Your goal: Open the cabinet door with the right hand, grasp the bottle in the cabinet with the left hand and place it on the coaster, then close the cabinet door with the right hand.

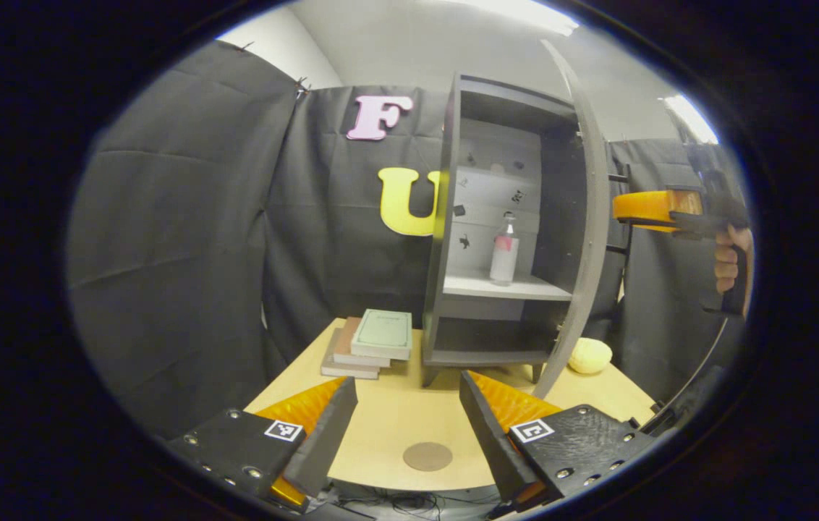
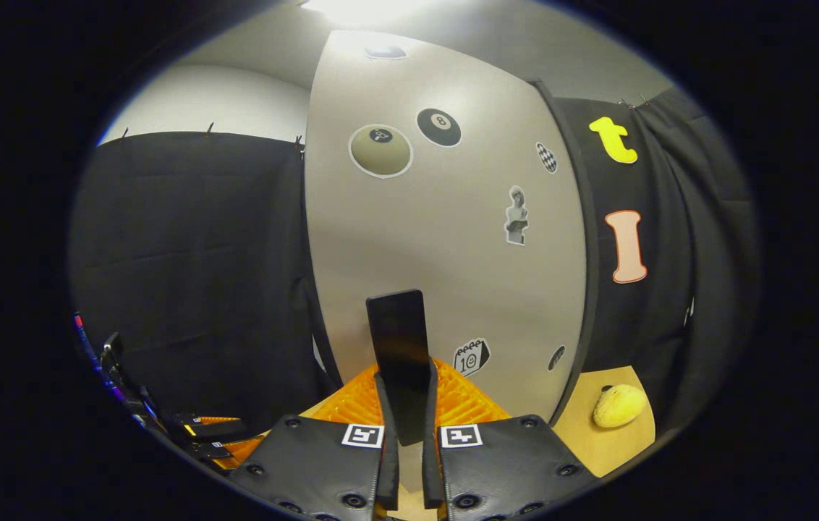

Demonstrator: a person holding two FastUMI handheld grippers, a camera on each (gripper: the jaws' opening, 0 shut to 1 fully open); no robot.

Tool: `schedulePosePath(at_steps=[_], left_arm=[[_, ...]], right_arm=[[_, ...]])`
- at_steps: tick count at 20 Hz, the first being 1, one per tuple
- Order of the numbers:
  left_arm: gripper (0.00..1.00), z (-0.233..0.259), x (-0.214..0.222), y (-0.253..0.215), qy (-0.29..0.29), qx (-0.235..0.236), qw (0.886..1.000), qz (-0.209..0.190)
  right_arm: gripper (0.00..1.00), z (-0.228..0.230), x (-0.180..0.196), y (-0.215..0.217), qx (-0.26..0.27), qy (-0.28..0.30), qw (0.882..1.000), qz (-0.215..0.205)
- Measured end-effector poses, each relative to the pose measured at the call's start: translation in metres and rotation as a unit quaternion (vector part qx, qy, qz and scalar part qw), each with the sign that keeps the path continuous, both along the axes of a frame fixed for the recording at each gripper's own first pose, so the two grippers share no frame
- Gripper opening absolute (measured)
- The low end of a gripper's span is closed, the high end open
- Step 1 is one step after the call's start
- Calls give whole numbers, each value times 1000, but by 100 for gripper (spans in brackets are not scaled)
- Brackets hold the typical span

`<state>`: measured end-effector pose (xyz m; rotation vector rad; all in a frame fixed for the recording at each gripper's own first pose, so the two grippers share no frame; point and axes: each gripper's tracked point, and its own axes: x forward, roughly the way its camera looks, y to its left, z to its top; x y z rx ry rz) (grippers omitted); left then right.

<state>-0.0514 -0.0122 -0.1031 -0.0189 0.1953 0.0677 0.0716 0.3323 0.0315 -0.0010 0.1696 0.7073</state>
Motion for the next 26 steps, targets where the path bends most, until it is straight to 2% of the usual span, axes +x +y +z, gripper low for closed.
schedulePosePath(at_steps=[1, 3, 5, 6, 8, 10, 14, 16, 19, 20, 22, 24, 26], left_arm=[[89, 1, 6, -7, -1, -1, 1000, -10], [87, 2, 19, -20, -2, -3, 1000, -28], [87, 5, 32, -36, -5, -10, 999, -47], [89, 7, 35, -45, -7, -14, 998, -56], [87, 3, 42, -62, -6, -20, 997, -75], [89, -1, 48, -77, -3, -20, 995, -93], [87, -12, 58, -94, 6, -15, 992, -121], [87, -13, 63, -102, 6, -17, 991, -130], [87, -14, 69, -107, 9, -16, 990, -139], [86, -14, 70, -108, 9, -16, 990, -141], [87, -15, 71, -110, 13, -17, 989, -144], [87, -17, 75, -109, 15, -18, 989, -149], [87, -16, 80, -107, 18, -15, 988, -151]], right_arm=[[14, 0, 1, 0, 4, 4, 1000, -9], [12, -1, 1, -5, 12, 20, 999, -33], [14, -1, 2, -10, 11, 20, 998, -55], [12, -1, 2, -14, 10, 20, 998, -66], [14, -1, 4, -22, 10, 23, 996, -88], [14, -2, 4, -29, 8, 27, 994, -108], [13, 2, 6, -39, 25, 29, 988, -151], [5, 0, 15, -46, 18, 14, 984, -179], [5, 3, 21, -66, 13, 5, 975, -221], [0, 3, 22, -69, 13, 4, 973, -231], [4, 2, 20, -68, 21, 10, 972, -234], [0, 2, 17, -60, 36, 18, 973, -227], [5, 2, 15, -62, 36, 18, 973, -226]])
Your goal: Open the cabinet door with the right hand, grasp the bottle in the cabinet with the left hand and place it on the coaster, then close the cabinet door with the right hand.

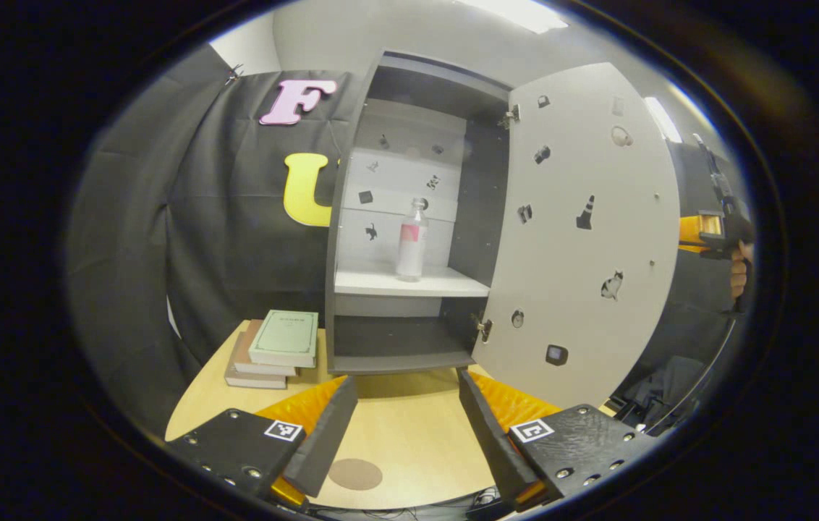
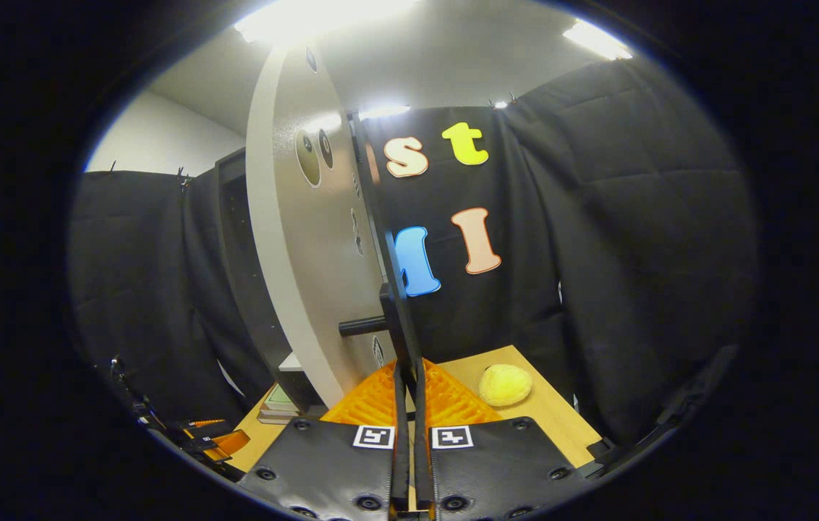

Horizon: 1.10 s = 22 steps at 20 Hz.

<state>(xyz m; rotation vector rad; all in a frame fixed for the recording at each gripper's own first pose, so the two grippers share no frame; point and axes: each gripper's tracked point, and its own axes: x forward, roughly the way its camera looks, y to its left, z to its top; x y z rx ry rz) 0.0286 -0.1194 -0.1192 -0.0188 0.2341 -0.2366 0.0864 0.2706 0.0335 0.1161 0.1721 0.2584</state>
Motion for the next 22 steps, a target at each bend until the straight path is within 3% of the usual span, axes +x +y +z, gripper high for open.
schedulePosePath(at_steps=[2, 5, 7, 8, 12, 15, 17, 20, 22], left_arm=[[87, 2, 9, 1, 1, -1, 1000, -3], [88, 6, 35, 2, -1, -5, 1000, -8], [88, 12, 58, 0, -9, -7, 1000, -8], [86, 15, 70, -3, -15, -9, 1000, -10], [88, 43, 123, -21, -43, -19, 999, -21], [88, 73, 162, -33, -72, -30, 997, -27], [86, 96, 187, -42, -92, -33, 995, -31], [91, 126, 224, -54, -104, -42, 993, -36], [88, 149, 247, -62, -117, -49, 991, -40]], right_arm=[[1, -1, 0, -7, -15, -2, 1000, -3], [4, 1, 2, -14, -20, -15, 1000, -12], [0, -1, 7, -22, -24, -11, 999, -37], [4, -1, 9, -29, -27, -6, 998, -54], [0, -5, 6, -46, -14, 18, 993, -115], [3, -3, 12, -57, -19, 13, 989, -147], [0, -1, 19, -60, -13, 5, 988, -155], [6, 11, 34, -55, 12, -33, 987, -157], [5, 10, 45, -55, 15, -35, 987, -158]])
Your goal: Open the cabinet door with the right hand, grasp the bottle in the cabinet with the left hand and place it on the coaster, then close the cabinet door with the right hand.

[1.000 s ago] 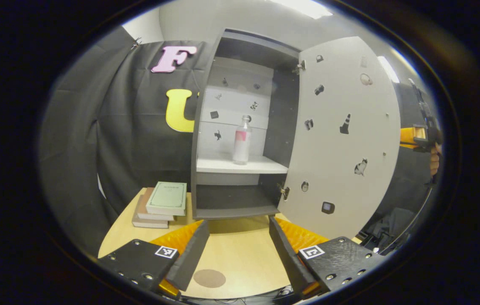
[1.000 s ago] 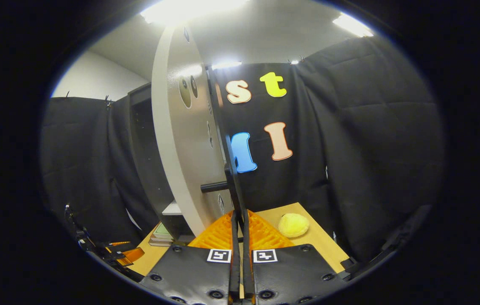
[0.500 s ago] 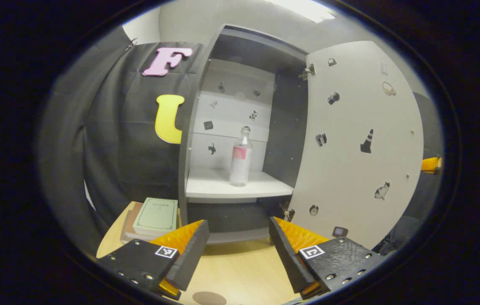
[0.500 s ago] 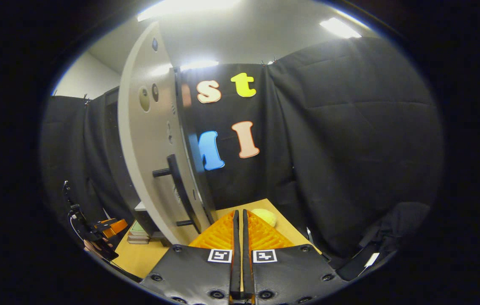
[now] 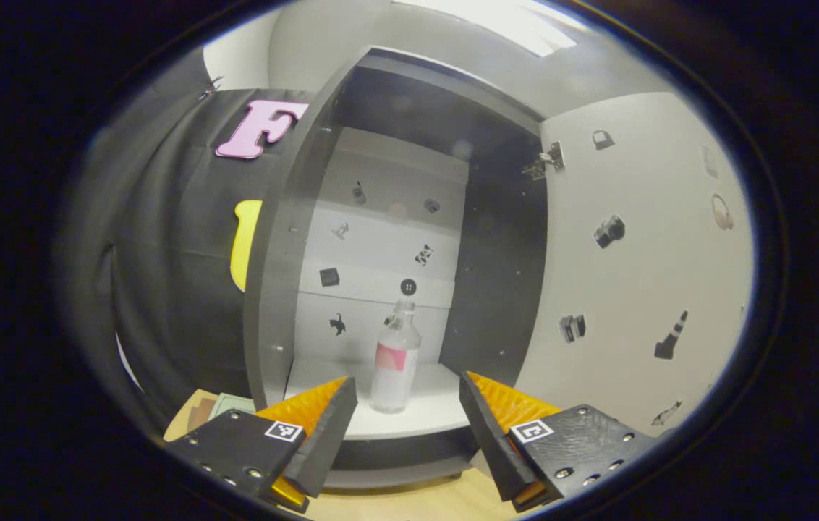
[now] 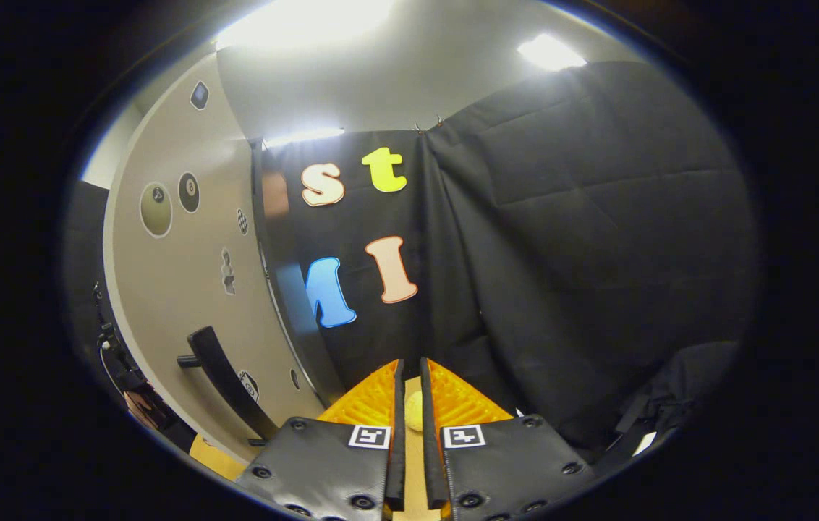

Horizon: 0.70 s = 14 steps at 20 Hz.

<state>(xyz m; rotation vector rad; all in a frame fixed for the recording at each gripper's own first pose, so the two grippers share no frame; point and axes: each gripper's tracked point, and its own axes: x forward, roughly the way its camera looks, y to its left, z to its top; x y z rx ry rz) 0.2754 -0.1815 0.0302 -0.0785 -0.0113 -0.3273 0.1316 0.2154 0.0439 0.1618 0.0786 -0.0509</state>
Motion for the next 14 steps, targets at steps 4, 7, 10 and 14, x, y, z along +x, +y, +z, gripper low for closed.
schedulePosePath(at_steps=[4, 7, 10, 14], left_arm=[[86, 13, 50, -14, -1, 29, 1000, -6], [86, 7, 86, -28, 3, 48, 999, -14], [88, -3, 113, -37, 9, 73, 997, -13], [86, -30, 143, -48, 33, 86, 995, -25]], right_arm=[[24, 0, -2, 1, 18, 0, 1000, -6], [37, -3, 3, 0, 20, 7, 1000, -8], [68, -3, 10, -1, 19, 2, 1000, -9], [71, -8, 12, -13, 6, 9, 1000, -26]])
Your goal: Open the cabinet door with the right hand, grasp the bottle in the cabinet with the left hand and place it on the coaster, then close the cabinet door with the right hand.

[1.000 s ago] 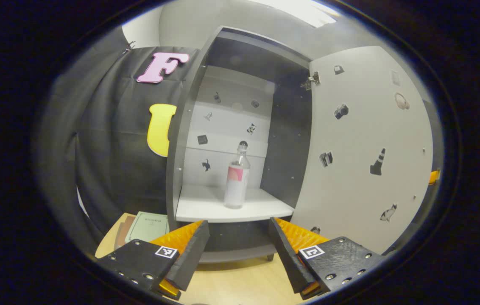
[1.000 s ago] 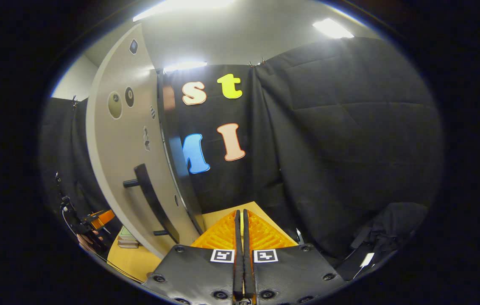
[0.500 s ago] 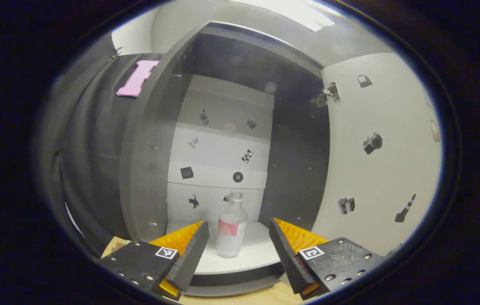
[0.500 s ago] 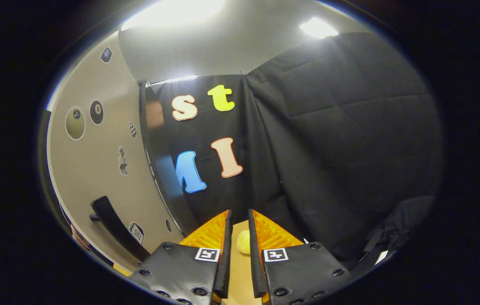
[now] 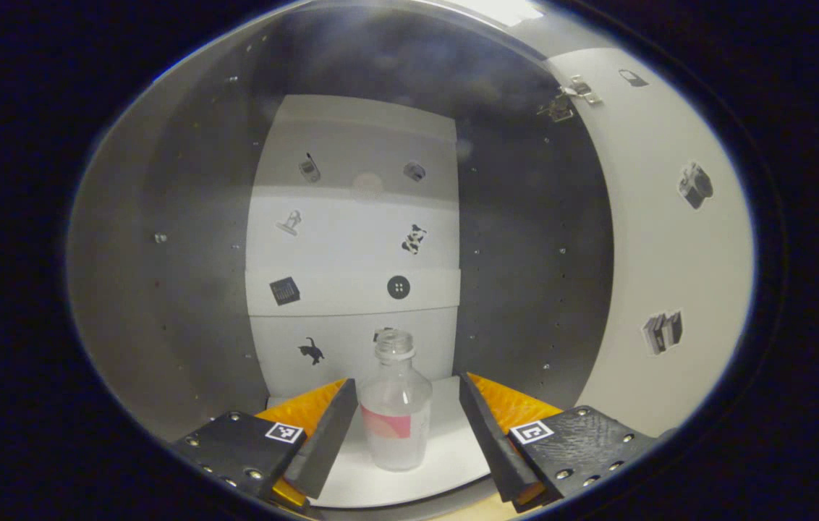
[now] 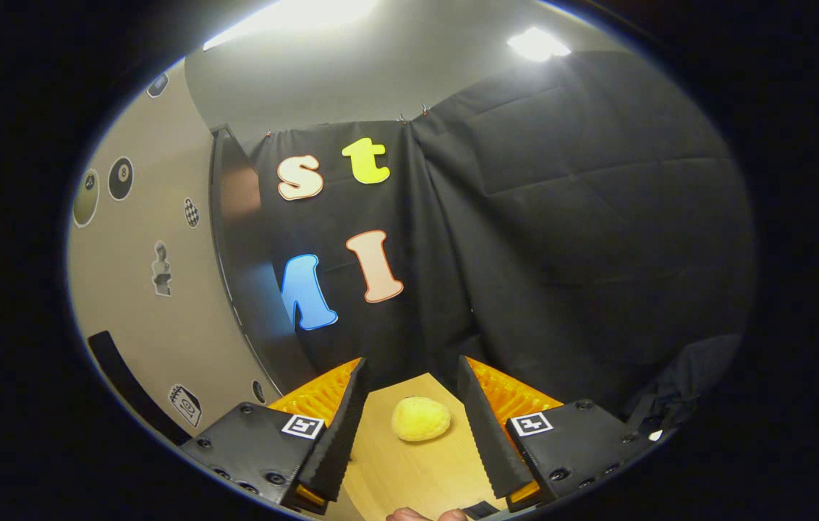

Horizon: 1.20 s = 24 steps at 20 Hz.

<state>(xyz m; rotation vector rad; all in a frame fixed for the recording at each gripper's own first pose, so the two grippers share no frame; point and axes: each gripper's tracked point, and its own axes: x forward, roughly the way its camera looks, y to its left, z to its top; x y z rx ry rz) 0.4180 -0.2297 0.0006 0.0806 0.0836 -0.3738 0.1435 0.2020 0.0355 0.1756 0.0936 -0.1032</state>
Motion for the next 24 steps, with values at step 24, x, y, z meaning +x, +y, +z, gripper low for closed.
schedulePosePath(at_steps=[24], left_arm=[[73, -8, -28, 18, 5, -42, 999, -10]], right_arm=[[78, -13, 0, 7, 9, 21, 1000, 15]])
